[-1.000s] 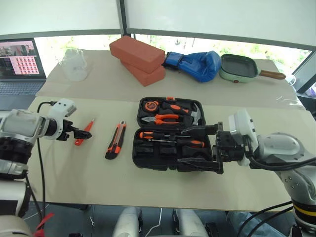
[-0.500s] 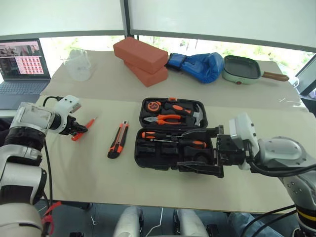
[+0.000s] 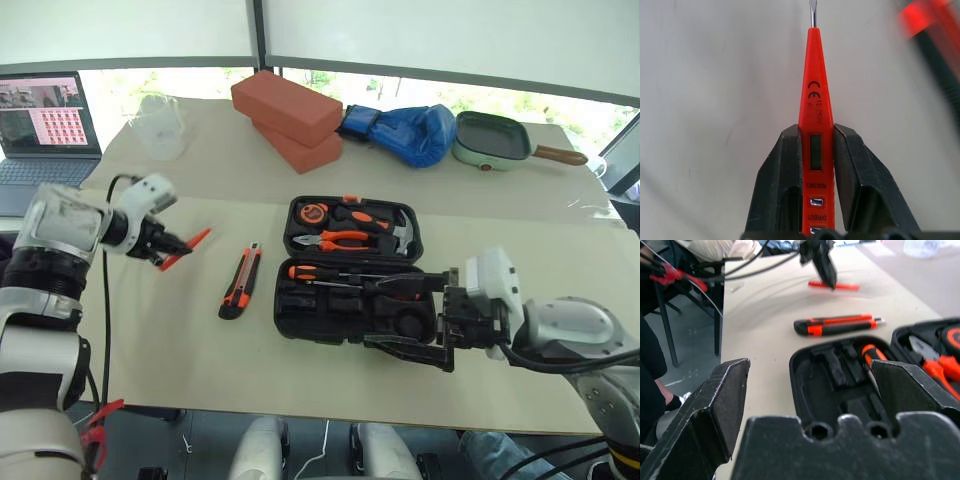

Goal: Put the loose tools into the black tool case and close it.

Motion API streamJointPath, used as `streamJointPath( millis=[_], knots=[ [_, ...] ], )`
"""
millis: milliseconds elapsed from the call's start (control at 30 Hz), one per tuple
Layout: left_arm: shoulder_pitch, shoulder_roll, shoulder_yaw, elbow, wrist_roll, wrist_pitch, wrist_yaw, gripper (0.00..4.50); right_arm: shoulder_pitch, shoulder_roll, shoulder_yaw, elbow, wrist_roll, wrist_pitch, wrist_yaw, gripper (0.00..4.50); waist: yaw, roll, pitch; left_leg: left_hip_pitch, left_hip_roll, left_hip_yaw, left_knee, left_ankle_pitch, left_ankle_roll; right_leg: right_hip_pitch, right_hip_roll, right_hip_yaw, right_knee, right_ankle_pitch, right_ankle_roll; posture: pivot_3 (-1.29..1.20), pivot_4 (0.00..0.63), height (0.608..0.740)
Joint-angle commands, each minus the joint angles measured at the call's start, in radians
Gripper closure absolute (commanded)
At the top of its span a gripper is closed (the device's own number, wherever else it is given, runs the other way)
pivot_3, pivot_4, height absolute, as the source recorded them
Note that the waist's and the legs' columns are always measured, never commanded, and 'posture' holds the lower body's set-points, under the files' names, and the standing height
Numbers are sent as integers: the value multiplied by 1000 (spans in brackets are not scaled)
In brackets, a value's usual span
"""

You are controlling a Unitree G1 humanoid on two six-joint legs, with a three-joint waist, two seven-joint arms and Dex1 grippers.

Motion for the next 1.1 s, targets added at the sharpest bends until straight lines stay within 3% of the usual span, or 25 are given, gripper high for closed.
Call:
streamJointPath(
  millis=[33,167,400,867,1100],
  knots=[
    [-19,-3,-1,-207,-47,-88,-116,4073,34,-21,-69,-38,23,-9,-9,0,-1,0,0,0,0,0,0,0,0,0,0,0,-1,0,1,0,150,738],
    [-32,-97,-78,-312,-29,-123,-140,4073,77,-41,-93,-35,18,-14,-7,0,-1,0,0,1,-1,0,0,0,0,1,1,1,0,1,1,0,150,738],
    [-48,-297,-248,-315,57,-136,-118,4073,132,-42,-129,-41,20,-13,-33,0,-8,0,0,1,-2,0,2,0,1,1,2,3,0,1,1,0,150,738],
    [-27,-379,-336,-310,110,-16,-116,4073,157,-25,-124,-64,24,-20,-86,0,-3,0,0,1,-3,-1,3,-1,1,1,2,4,0,0,2,0,150,738],
    [-18,-408,-360,-255,154,-64,-85,4073,165,-25,-132,-72,32,-20,-100,0,-3,0,0,1,-3,-1,3,-1,1,1,2,4,0,0,2,0,150,738]
  ],
)
